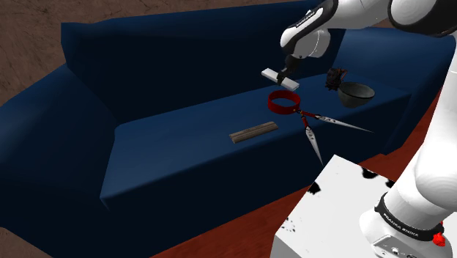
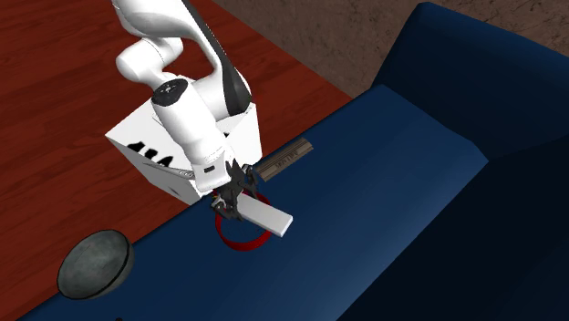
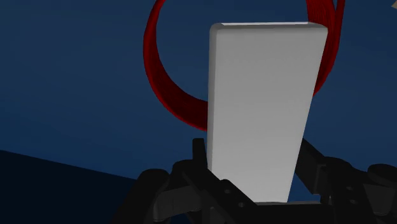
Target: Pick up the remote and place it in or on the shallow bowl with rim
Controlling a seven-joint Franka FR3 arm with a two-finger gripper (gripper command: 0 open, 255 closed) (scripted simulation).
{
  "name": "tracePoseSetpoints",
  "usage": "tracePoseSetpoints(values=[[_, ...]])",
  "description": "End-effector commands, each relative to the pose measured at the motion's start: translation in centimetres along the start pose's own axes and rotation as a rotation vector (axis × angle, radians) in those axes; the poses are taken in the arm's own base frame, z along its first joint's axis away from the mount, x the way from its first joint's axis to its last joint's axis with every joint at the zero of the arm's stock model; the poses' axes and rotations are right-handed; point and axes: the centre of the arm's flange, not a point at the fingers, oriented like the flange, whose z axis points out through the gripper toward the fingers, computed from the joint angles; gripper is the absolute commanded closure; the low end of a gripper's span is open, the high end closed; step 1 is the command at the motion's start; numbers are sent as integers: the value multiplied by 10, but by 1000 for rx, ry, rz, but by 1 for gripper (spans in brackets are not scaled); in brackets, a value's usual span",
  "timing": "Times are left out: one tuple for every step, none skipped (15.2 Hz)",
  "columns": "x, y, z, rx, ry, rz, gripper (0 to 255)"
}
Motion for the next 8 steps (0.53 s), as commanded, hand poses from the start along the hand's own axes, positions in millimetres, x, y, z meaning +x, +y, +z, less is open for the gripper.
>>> tracePoseSetpoints(values=[[4, 0, -10, 0, 0, 0, 255], [6, 1, -15, 0, 0, 0, 255], [8, 1, -20, 0, 0, 0, 255], [10, 1, -25, 0, 0, 0, 255], [12, 2, -30, 0, 0, 0, 255], [14, 2, -35, 0, 0, 0, 255], [16, 2, -40, 0, 0, 0, 255], [18, 3, -45, 0, 0, 0, 255]])
